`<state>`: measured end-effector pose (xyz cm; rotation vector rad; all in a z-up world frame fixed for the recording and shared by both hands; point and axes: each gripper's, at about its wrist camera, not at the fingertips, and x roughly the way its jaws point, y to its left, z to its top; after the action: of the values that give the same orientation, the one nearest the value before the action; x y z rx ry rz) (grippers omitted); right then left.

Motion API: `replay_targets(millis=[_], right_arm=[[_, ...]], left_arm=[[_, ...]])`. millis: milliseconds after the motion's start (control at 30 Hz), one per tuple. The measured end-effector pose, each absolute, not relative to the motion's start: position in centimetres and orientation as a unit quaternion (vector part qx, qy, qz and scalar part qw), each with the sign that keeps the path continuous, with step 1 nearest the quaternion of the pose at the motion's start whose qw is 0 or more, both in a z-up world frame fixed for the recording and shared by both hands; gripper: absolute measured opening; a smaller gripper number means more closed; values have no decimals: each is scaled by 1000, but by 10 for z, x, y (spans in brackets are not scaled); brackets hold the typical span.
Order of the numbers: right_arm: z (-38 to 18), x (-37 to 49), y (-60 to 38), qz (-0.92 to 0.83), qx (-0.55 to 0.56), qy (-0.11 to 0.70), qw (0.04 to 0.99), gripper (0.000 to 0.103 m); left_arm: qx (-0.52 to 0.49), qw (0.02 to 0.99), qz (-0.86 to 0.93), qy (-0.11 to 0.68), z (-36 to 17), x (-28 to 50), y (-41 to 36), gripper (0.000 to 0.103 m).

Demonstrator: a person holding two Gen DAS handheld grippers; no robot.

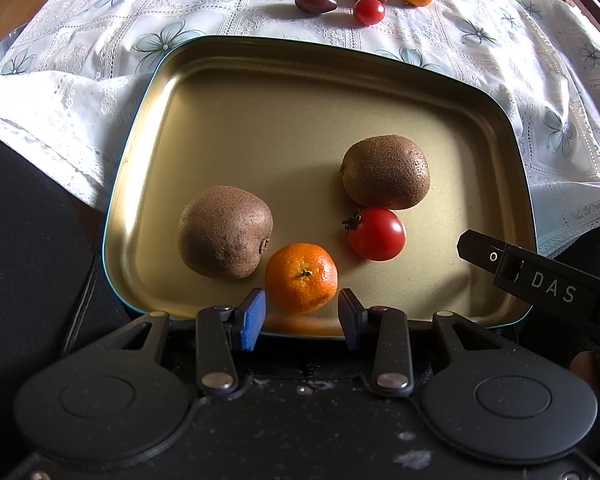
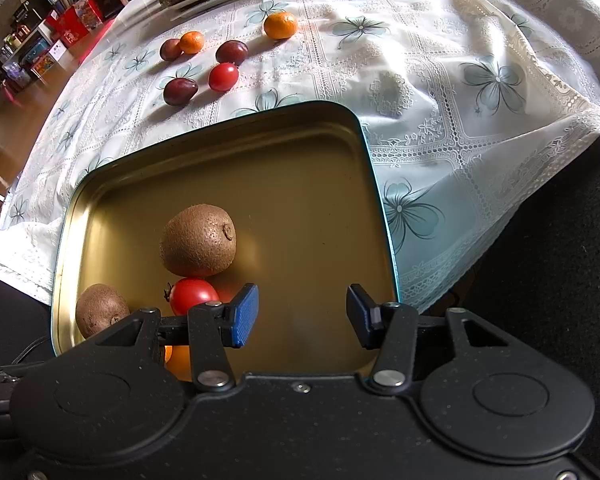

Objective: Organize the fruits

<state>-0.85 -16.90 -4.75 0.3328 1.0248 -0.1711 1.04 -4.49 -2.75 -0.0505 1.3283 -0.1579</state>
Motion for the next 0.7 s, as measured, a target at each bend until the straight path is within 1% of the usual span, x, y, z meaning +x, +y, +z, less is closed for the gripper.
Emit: replay_targets(millis=[400,700], right_arm=[[-48,-7,-169,-81,153,493,853,56],[-46,0,-160,-84,117,515,845,57]], left_arm=[[-36,784,-70,616,-24,16,-38,39],[-57,778,-80,620,-7,39,-21,38]])
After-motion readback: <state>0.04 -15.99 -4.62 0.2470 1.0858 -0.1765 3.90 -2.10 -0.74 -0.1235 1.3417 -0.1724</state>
